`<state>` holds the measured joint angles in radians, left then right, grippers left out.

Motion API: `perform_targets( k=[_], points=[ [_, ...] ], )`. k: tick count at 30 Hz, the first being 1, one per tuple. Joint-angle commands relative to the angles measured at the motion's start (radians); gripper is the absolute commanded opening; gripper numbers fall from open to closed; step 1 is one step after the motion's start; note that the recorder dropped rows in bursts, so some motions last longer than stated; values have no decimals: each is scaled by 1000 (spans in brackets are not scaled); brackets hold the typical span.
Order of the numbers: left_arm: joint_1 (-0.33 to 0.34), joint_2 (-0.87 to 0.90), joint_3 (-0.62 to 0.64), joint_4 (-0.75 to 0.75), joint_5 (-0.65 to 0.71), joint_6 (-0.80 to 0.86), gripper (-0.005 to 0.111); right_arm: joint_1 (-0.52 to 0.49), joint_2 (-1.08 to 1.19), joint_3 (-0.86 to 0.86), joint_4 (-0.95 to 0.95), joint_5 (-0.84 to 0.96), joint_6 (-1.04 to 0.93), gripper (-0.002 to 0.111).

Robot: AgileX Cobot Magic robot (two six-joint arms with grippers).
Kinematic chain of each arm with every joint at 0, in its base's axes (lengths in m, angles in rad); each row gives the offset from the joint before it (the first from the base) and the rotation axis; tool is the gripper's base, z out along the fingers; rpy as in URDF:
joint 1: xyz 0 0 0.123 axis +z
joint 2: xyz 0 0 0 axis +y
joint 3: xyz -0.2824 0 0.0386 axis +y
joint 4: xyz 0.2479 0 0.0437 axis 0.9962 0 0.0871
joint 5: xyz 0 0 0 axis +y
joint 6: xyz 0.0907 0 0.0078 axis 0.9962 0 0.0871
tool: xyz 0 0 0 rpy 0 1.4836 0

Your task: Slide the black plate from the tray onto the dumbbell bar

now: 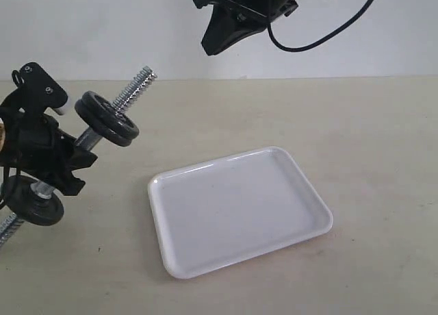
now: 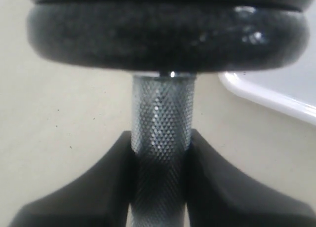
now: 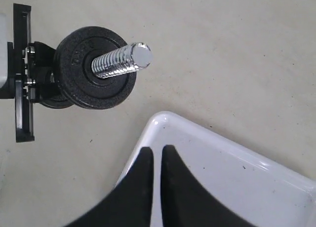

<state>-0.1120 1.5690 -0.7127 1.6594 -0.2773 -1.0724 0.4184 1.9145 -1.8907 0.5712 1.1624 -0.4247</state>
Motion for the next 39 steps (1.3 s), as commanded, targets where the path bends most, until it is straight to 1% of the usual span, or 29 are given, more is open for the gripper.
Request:
perform_targets(
  k=[1,4,7,9,12,15,19,26,31,35,39],
  points=[
    [-2,-10,-44,-63,-38,-10,4,-2,-11,-6,-8,-12,-1,0],
    [-2,40,-36,-63,-40,-10,4,-2,-11,-6,-41,-27,-1,0],
    [-2,45,-36,-63,-22,-8,4,-2,-11,-6,-80,-30,-1,0],
    [-2,45,-36,-63,41,-8,4,-2,-11,-6,-82,-33,-1,0],
    [-2,45,-36,-63,54,5,4,-2,-11,-6,-82,-33,-1,0],
    [-2,45,-36,-63,100,7,4,-2,-11,-6,-82,-33,-1,0],
    [-2,54,-36,-63,102,7,4,-2,-11,-6,-82,-23,-1,0],
    [-2,127,-30,-68,102,-53,4,-2,-11,-6,-82,-7,-1,0],
    [-2,142,-30,-76,121,-63,4,-2,-11,-6,-82,-5,-1,0],
    [-2,142,-30,-74,159,-130,4,-2,-11,-6,-82,-1,-1,0],
    [-2,142,-22,-74,151,-222,4,-2,-11,-6,-82,7,-1,0]
  ],
)
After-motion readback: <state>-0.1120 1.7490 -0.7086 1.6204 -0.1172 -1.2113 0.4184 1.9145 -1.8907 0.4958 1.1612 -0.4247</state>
